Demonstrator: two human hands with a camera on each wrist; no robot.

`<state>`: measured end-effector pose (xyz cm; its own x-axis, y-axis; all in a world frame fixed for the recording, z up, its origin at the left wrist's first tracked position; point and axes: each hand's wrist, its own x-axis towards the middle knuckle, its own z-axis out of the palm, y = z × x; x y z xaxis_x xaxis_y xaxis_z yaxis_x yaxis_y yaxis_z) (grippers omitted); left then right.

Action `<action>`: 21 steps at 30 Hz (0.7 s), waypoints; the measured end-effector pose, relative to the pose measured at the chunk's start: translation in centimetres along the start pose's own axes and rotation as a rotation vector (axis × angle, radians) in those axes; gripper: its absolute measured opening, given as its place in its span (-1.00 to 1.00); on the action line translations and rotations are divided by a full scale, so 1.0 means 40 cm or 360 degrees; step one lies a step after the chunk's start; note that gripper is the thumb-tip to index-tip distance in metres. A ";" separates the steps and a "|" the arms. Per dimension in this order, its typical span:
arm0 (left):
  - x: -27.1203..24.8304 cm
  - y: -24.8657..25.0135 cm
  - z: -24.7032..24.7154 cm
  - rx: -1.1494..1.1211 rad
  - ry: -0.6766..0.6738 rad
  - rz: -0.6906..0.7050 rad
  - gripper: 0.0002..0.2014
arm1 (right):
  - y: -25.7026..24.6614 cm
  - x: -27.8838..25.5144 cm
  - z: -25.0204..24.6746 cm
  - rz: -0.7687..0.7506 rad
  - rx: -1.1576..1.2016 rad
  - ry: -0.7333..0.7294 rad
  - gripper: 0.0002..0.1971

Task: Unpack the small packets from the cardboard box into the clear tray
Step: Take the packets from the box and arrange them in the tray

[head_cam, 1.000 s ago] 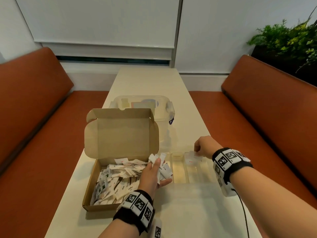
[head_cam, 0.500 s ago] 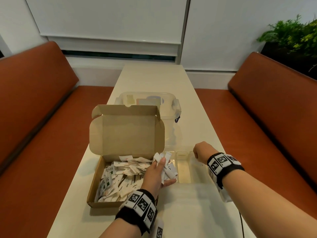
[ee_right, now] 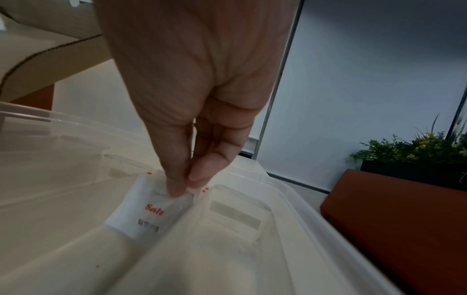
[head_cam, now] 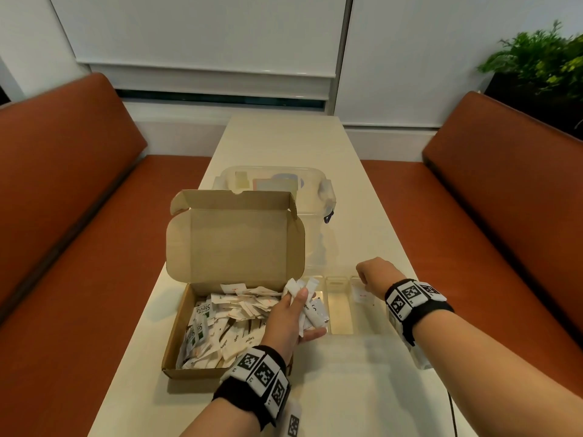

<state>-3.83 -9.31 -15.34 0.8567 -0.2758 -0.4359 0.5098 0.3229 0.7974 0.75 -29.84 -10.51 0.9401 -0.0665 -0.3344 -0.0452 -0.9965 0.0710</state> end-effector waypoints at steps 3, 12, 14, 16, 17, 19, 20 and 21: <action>0.002 0.001 0.000 0.0009 -0.0007 -0.0011 -0.73 | -0.002 0.001 0.003 -0.0010 0.0001 -0.0019 -0.84; -0.001 0.010 0.006 0.0075 -0.0018 -0.0009 -0.72 | -0.048 -0.039 -0.038 -0.0193 0.0664 0.0330 -0.86; -0.003 0.011 0.008 0.0104 -0.0011 0.0022 -0.70 | -0.088 -0.064 -0.055 -0.0339 0.0838 0.0276 -0.78; -0.005 0.014 0.013 0.0115 -0.0023 0.0044 -0.69 | -0.128 -0.083 -0.053 -0.0443 0.0947 0.0161 -0.79; -0.007 0.017 0.016 0.0120 -0.0025 0.0051 -0.69 | -0.144 -0.090 -0.046 -0.0463 0.1009 0.0118 -0.81; -0.009 0.024 0.020 0.0138 -0.0008 0.0057 -0.68 | -0.166 -0.099 -0.031 -0.0446 0.1122 0.0087 -0.79; -0.010 0.027 0.021 0.0132 0.0003 0.0057 -0.68 | -0.174 -0.101 -0.025 -0.0423 0.1156 0.0094 -0.77; -0.010 0.030 0.021 0.0115 0.0011 0.0054 -0.69 | -0.179 -0.103 -0.022 -0.0399 0.1182 0.0099 -0.76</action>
<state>-3.64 -9.57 -13.87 0.8741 -0.2596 -0.4106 0.4733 0.2656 0.8399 -2.50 -22.37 -8.83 0.9683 0.1459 -0.2029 -0.0231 -0.7563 -0.6538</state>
